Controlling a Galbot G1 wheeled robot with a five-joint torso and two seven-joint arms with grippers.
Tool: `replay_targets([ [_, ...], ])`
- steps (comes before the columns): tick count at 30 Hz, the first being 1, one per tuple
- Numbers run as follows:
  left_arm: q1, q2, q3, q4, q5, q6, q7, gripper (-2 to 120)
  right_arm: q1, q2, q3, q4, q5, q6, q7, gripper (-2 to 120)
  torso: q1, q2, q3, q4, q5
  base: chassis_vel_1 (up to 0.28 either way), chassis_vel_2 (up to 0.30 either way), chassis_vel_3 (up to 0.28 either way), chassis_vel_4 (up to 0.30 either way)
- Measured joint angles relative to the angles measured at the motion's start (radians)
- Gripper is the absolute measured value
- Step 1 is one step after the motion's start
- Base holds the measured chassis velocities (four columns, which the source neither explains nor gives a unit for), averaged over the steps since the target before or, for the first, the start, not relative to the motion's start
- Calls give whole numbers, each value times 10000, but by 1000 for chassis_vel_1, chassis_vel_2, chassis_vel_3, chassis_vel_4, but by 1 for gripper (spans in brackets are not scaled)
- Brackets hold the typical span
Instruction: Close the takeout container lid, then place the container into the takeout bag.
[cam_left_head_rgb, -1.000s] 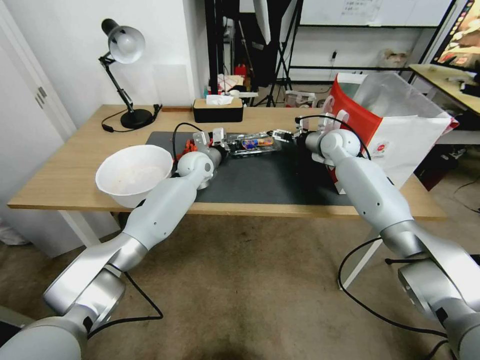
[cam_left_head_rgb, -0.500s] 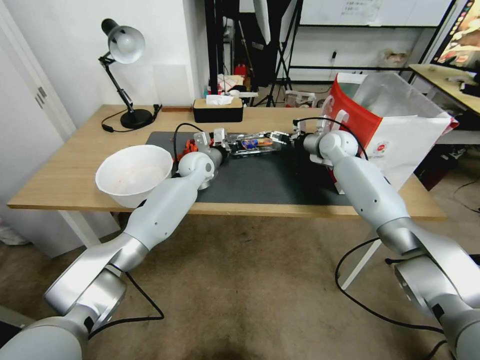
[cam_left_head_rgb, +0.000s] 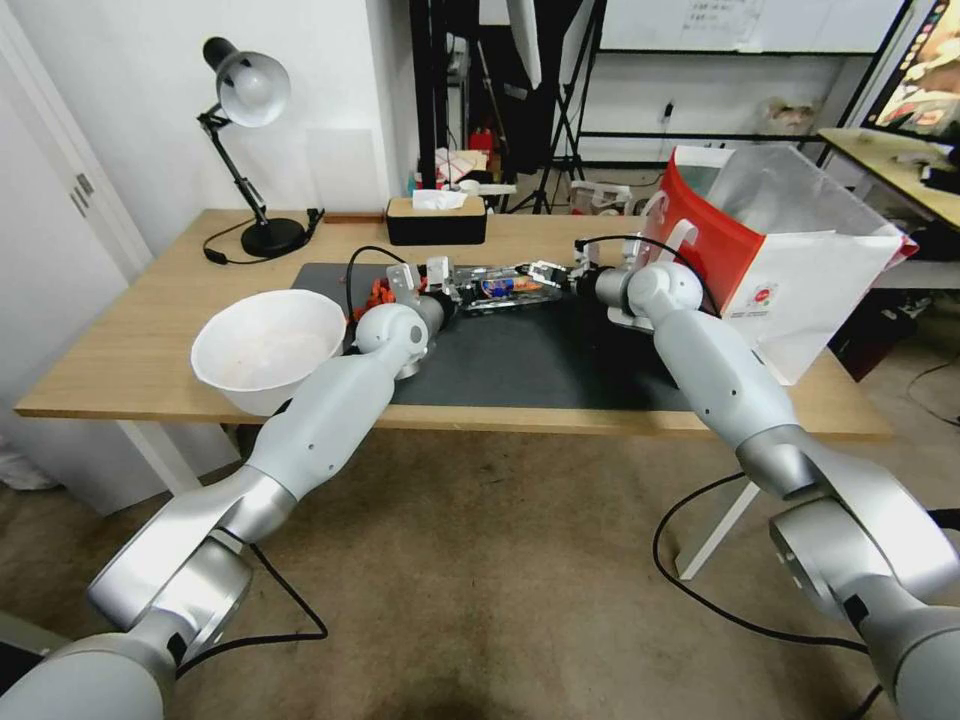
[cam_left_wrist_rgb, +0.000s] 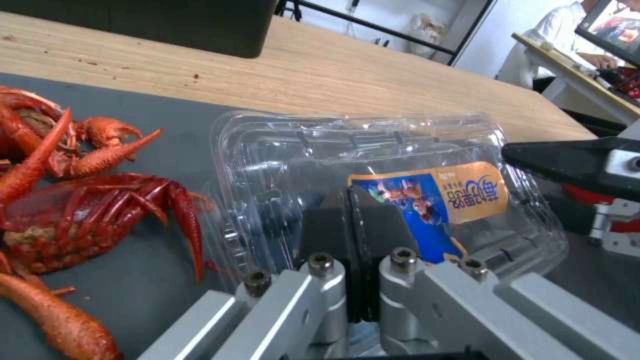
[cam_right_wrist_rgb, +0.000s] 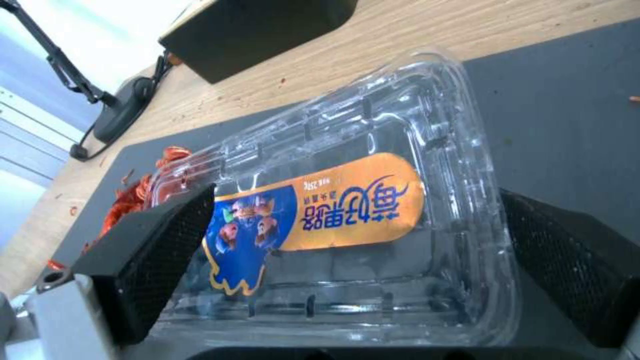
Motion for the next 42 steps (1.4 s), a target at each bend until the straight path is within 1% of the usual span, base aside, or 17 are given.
replay_targets([
  [15, 59, -9, 14, -191, -34, 26, -46, 0, 60, 176, 87, -365, -101, 106, -111, 100, 0, 0, 0, 0, 1, 0, 0, 0, 0],
  [18, 68, -6, 24, -267, -41, 51, -65, 0, 42, 158, 99, -366, -102, 148, -100, 96, 0, 0, 0, 0, 1, 0, 0, 0, 0],
  [20, 63, -6, 30, -296, -55, 67, -79, 0, 31, 139, 114, -364, -100, 162, -77, 88, 0, -1, 0, 0, 1, 0, 0, 0, 0],
  [21, 54, -5, 34, -311, -66, 80, -83, 0, 24, 131, 121, -362, -96, 170, -56, 81, 0, 0, 0, 0, 1, 0, 0, 0, 0],
  [22, 54, -5, 34, -311, -66, 80, -83, 0, 24, 131, 121, -362, -96, 170, -56, 81, 0, 0, 0, 0, 1, 0, 0, 0, 0],
  [25, 30, 15, 44, -359, -109, 110, -87, 0, 12, 117, 173, -350, -60, 187, 49, 66, 0, -1, 0, 0, 1, 0, 0, 0, 0],
  [26, 29, 18, 46, -370, -116, 115, -89, 0, 12, 118, 188, -349, -48, 187, 78, 63, 0, -1, 0, 0, 0, 0, 0, 0, 0],
  [27, 29, 18, 46, -370, -116, 115, -89, 0, 12, 118, 188, -349, -48, 187, 78, 63, 0, -1, 0, 0, 0, 0, 0, 0, 0],
  [28, 30, 35, 46, -385, -124, 119, -91, 0, 12, 121, 197, -354, -40, 189, 109, 55, 0, -1, 0, 0, 1, 0, 0, 0, 0],
  [30, 45, 53, 46, -405, -132, 122, -93, 0, 12, 133, 218, -364, -32, 190, 146, 45, 1, -1, 0, 0, 1, 0, 0, 0, 0],
  [31, 45, 53, 46, -405, -132, 122, -93, 0, 12, 133, 218, -364, -32, 190, 146, 45, 1, -1, 0, 0, 1, 0, 0, 0, 0],
  [33, 59, 66, 47, -408, -137, 123, -94, 0, 12, 140, 232, -375, -27, 192, 172, 37, 1, 0, 0, 0, 1, 0, 0, 0, 0],
  [34, 62, 74, 46, -408, -142, 123, -94, 0, 12, 141, 240, -384, -26, 194, 192, 30, 0, -1, 0, 1, 1, 0, 0, 0, 0],
  [35, 62, 74, 46, -408, -142, 123, -94, 0, 12, 141, 240, -384, -26, 194, 192, 30, 0, -1, 0, 1, 1, 0, 0, 0, 0],
  [38, 88, 81, 43, -411, -152, 123, -98, 0, -24, 107, 251, -382, -24, 200, 235, 17, 1, -1, 0, 0, 1, 0, 0, 0, 0],
  [39, 88, 81, 43, -411, -152, 123, -98, 0, -24, 107, 251, -382, -24, 200, 235, 17, 1, -1, 0, 0, 1, 0, 0, 0, 0],
  [42, 120, 85, 40, -416, -153, 122, -100, 0, -67, 42, 271, -328, -16, 206, 270, 3, 0, -1, 0, 0, 1, 0, 0, 0, 0],
])
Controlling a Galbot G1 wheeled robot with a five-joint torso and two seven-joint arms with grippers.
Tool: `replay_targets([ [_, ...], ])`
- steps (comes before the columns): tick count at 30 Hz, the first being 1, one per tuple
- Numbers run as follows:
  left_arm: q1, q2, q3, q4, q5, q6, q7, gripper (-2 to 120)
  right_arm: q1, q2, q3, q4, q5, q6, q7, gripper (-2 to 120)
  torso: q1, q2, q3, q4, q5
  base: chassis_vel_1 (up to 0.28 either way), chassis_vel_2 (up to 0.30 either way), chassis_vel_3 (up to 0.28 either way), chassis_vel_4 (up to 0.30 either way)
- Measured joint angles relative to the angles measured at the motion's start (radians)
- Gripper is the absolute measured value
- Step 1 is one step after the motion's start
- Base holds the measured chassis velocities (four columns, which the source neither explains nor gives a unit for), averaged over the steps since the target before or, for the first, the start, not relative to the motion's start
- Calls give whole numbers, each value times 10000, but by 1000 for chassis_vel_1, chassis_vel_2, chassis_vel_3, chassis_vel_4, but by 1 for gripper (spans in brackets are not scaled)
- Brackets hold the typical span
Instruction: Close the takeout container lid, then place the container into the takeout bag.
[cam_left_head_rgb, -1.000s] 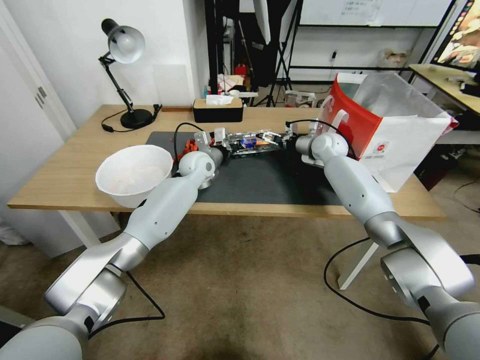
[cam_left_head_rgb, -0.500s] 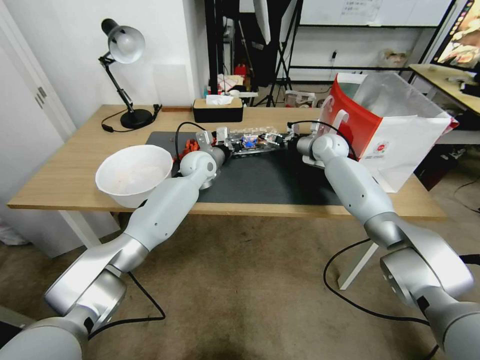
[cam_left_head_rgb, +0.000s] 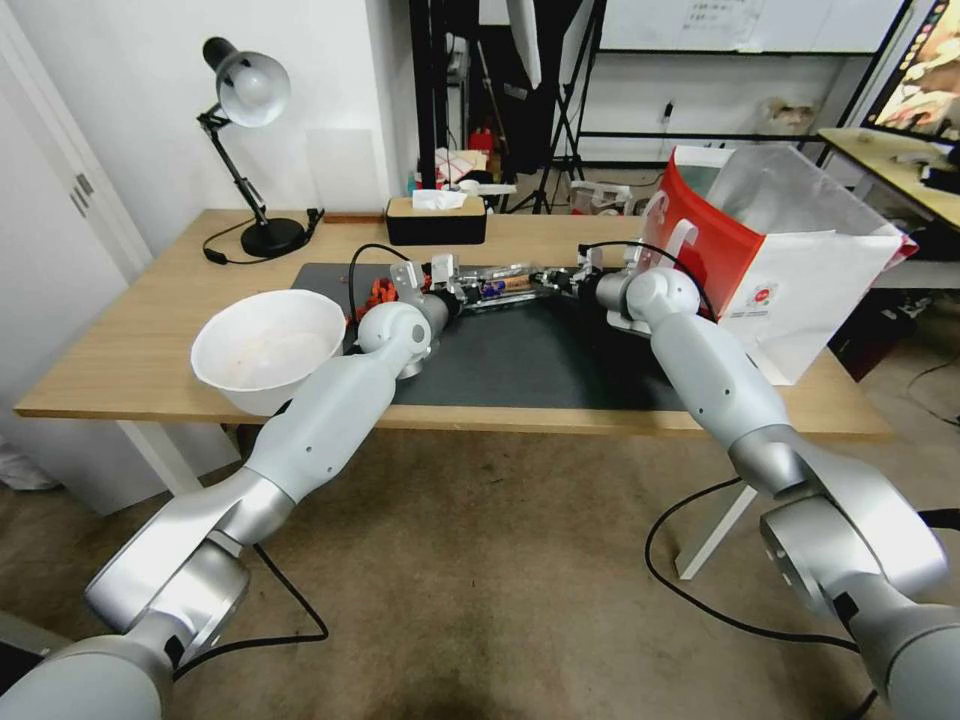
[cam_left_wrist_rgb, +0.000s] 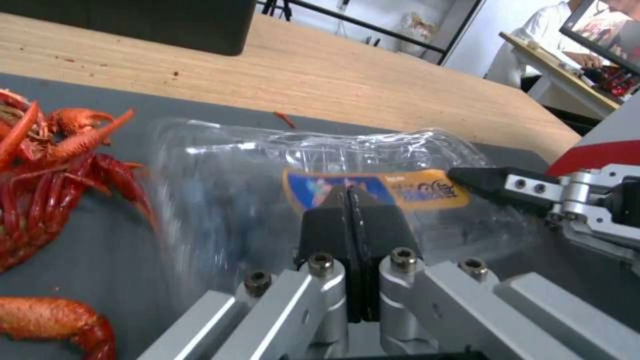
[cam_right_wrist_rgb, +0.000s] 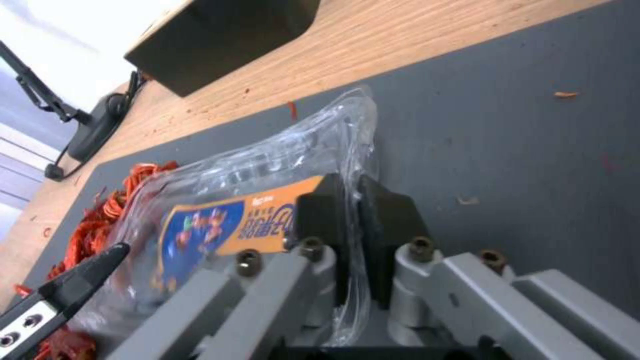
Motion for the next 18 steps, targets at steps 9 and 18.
replay_targets([
  [9, -9, -8, 15, 0, -3, -17, -1, 0, -151, -126, 85, 161, 49, 5, 150, 1, 0, 0, 0, -1, 0, 0, 0, 0, 0],
  [18, 24, 200, -92, -571, -343, -64, 68, 0, -205, -281, 199, 318, 189, 3, 308, 1, 4, 0, 0, 0, -1, 0, 0, 0, 0],
])
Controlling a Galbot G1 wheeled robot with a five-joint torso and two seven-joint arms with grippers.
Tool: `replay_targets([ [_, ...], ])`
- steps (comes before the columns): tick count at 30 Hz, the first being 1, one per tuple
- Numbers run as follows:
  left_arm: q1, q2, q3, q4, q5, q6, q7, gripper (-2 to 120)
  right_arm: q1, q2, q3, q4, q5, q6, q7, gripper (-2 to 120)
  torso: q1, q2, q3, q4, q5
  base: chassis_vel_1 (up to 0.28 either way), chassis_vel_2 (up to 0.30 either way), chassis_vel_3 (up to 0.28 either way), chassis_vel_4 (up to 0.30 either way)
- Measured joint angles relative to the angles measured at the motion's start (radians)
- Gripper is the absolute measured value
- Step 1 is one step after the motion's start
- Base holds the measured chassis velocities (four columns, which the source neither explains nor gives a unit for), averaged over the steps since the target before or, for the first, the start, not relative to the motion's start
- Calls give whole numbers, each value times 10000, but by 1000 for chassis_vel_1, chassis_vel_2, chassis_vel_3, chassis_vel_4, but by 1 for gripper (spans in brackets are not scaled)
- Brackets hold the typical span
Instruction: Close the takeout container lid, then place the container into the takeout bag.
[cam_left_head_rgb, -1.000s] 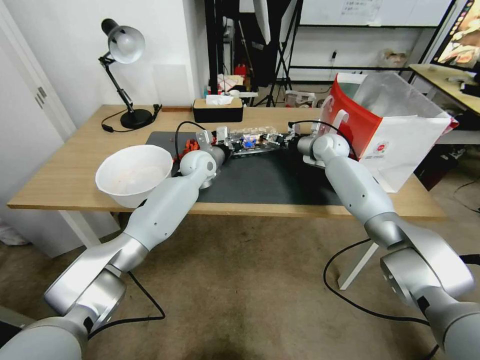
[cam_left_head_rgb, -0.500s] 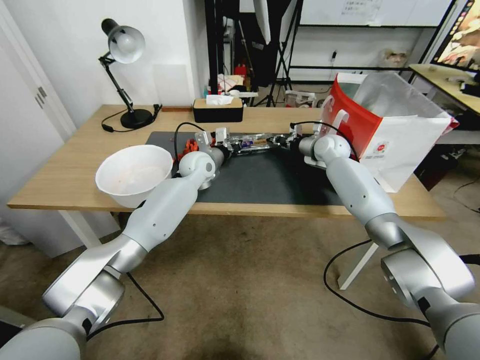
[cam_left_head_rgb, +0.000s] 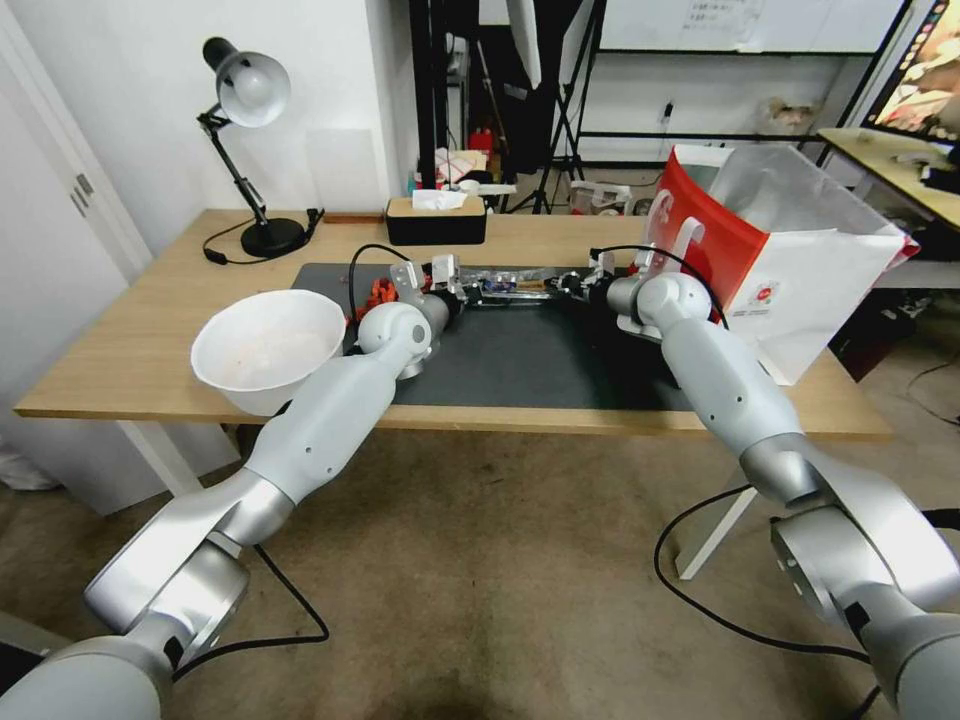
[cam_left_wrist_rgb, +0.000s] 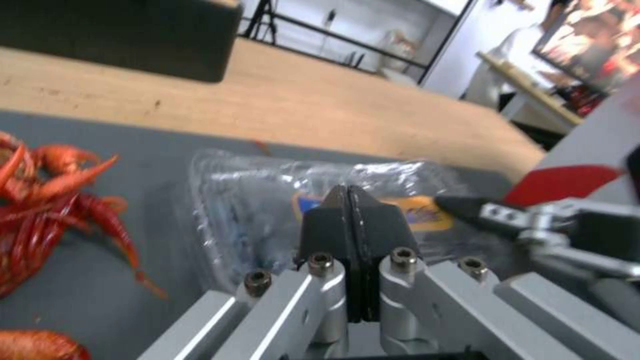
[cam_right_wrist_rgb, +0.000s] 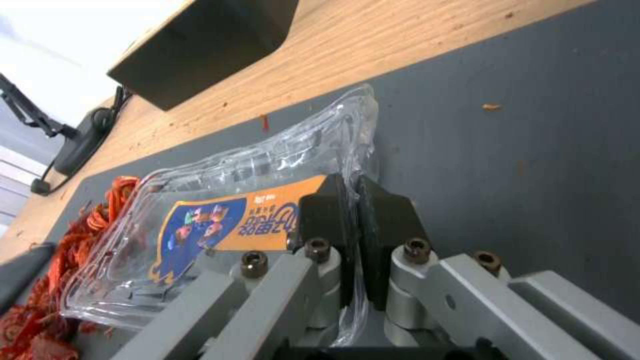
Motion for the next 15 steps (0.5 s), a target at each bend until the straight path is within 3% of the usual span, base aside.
replay_targets([
  [9, 782, 807, -147, -1952, 102, -201, 353, 0, -65, -116, 49, 204, 181, -23, 136, 1, -1, -2, -1, -1, -1, 0, 0, 0, 0],
  [12, 1182, 1124, -147, -2544, 880, -446, 511, 0, -75, -113, 79, 219, 205, -23, 143, 1, -2, -2, -1, 1, 0, 0, 0, 0, 0],
  [15, 1749, 1566, -148, -3176, 2063, -864, 562, 13, -98, -70, 119, 258, 229, -24, 161, 1, -2, -1, 0, -1, 0, 0, 0, 0, 0],
])
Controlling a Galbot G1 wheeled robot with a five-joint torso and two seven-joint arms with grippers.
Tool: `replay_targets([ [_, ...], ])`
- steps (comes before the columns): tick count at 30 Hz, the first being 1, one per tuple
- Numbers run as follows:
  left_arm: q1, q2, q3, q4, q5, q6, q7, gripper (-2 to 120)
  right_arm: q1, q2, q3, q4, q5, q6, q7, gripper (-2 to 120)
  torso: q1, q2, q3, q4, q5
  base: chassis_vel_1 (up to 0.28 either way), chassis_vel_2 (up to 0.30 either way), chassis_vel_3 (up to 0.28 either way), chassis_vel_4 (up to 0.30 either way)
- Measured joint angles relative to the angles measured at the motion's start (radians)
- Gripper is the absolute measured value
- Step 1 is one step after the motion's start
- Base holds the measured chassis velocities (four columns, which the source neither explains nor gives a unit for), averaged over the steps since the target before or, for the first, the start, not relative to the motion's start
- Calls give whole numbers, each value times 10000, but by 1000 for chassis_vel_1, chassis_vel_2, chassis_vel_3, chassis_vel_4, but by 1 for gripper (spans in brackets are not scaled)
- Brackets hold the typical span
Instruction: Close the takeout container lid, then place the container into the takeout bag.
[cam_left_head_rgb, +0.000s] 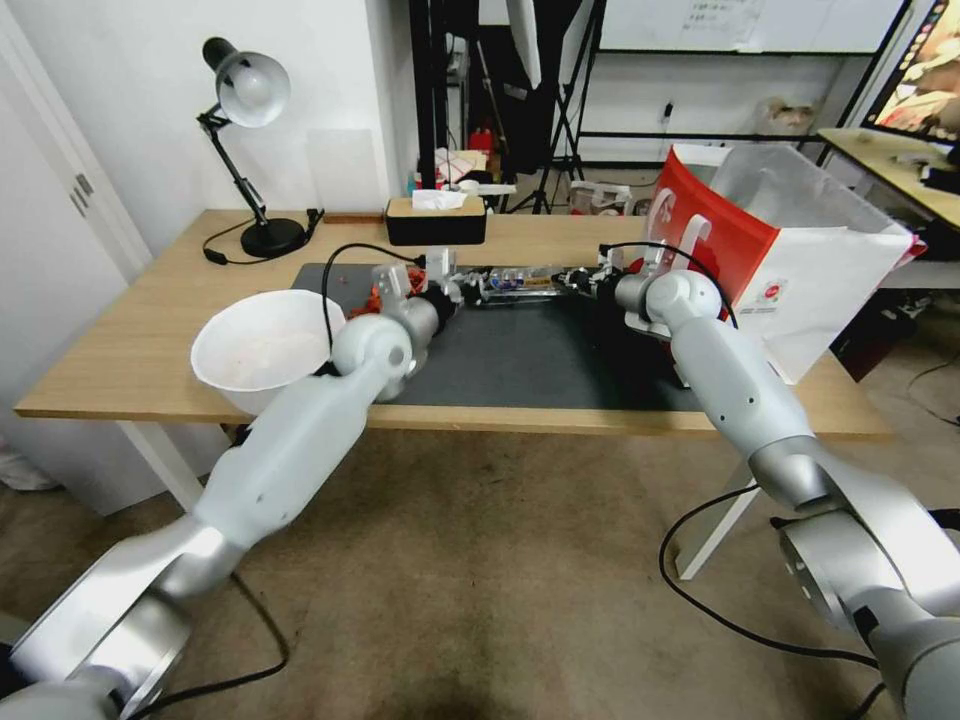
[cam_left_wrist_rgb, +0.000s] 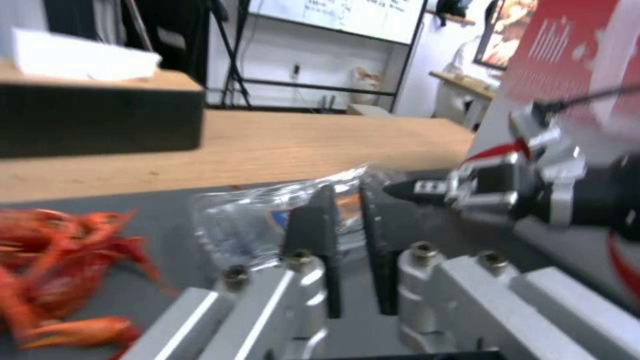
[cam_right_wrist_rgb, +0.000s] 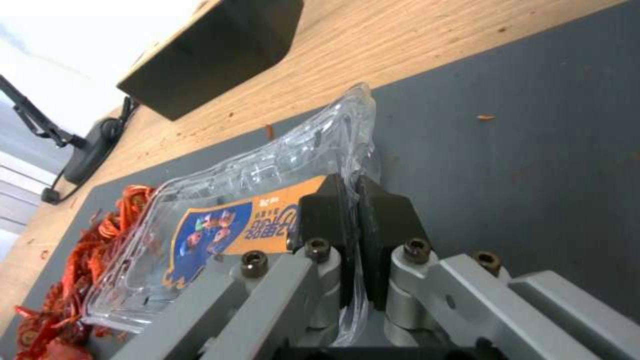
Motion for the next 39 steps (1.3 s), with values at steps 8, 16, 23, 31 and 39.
replay_targets([
  [8, 1282, 913, -402, -1303, 1379, -275, -305, 40, -28, 98, 18, 156, 75, -3, 121, 1, 0, 0, -1, 0, -1, 0, 0, 0, 0],
  [16, 3274, 1664, -1287, -2907, 2303, -428, -945, 69, -27, 112, 1, 217, 152, -1, 169, 1, 0, 1, -1, 2, -1, 0, 0, 0, 0],
  [23, 4644, 1946, -2051, -3833, 2801, -701, -1145, 92, 18, 153, -1, 255, 212, 5, 199, 1, 0, 1, -1, 1, 1, 0, 0, 0, 0],
  [31, 6764, 1804, -2371, -4903, 4178, -1137, -2572, 100, -308, -167, 136, 1028, 492, -17, 577, 1, -2, 3, 0, 11, -1, 0, 0, 0, 0],
  [39, 7263, 1830, -2256, -5255, 4278, -971, -3411, 100, -857, -795, 464, 1961, 975, -84, 996, 1, -1, 3, 0, 3, 3, 0, 0, 0, 0],
])
